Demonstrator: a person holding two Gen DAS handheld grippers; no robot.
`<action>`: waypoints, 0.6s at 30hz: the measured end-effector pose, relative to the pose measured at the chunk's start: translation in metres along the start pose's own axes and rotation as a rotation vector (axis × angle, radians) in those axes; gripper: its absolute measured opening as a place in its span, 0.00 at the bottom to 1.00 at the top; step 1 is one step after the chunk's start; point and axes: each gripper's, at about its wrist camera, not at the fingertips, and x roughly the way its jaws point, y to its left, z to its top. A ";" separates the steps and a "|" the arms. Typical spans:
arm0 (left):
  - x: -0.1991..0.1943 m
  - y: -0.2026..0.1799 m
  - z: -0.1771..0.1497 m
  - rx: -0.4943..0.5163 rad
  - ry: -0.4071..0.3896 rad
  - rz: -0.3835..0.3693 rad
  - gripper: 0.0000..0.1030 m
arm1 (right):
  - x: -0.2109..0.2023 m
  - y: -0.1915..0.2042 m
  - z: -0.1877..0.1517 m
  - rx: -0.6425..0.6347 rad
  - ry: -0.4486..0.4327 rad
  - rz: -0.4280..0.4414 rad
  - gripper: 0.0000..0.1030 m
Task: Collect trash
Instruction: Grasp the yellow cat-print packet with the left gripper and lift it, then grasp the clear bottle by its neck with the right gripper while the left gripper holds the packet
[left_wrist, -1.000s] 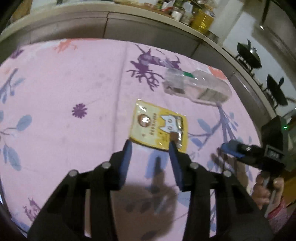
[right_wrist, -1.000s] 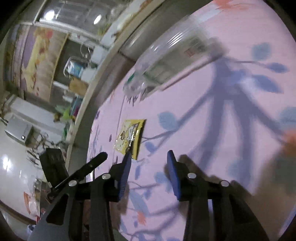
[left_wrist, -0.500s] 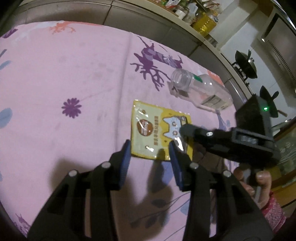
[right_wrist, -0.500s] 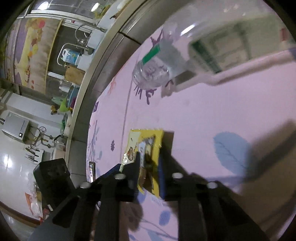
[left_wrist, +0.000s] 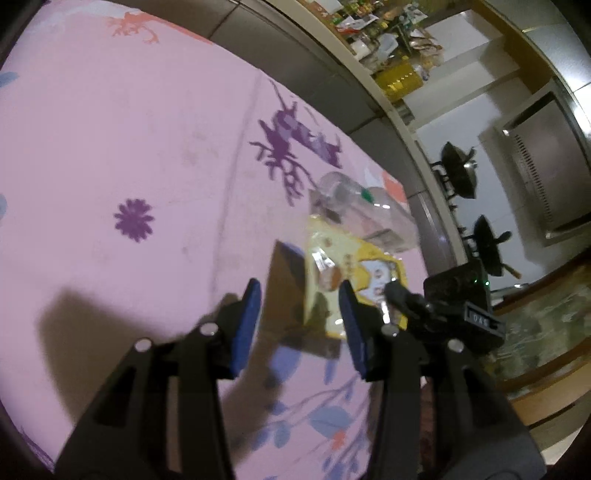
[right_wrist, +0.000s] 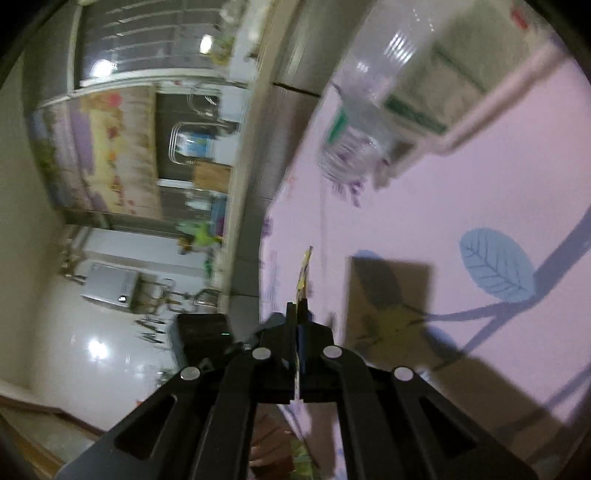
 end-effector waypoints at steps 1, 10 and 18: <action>0.000 -0.003 0.000 -0.002 0.004 -0.024 0.43 | -0.006 0.002 0.000 -0.005 -0.007 0.024 0.00; 0.003 -0.048 -0.007 0.030 0.029 -0.247 0.16 | -0.012 0.008 -0.003 0.013 0.005 0.128 0.00; -0.006 -0.044 -0.007 0.071 -0.053 -0.112 0.00 | -0.012 0.021 0.005 -0.075 -0.003 -0.063 0.04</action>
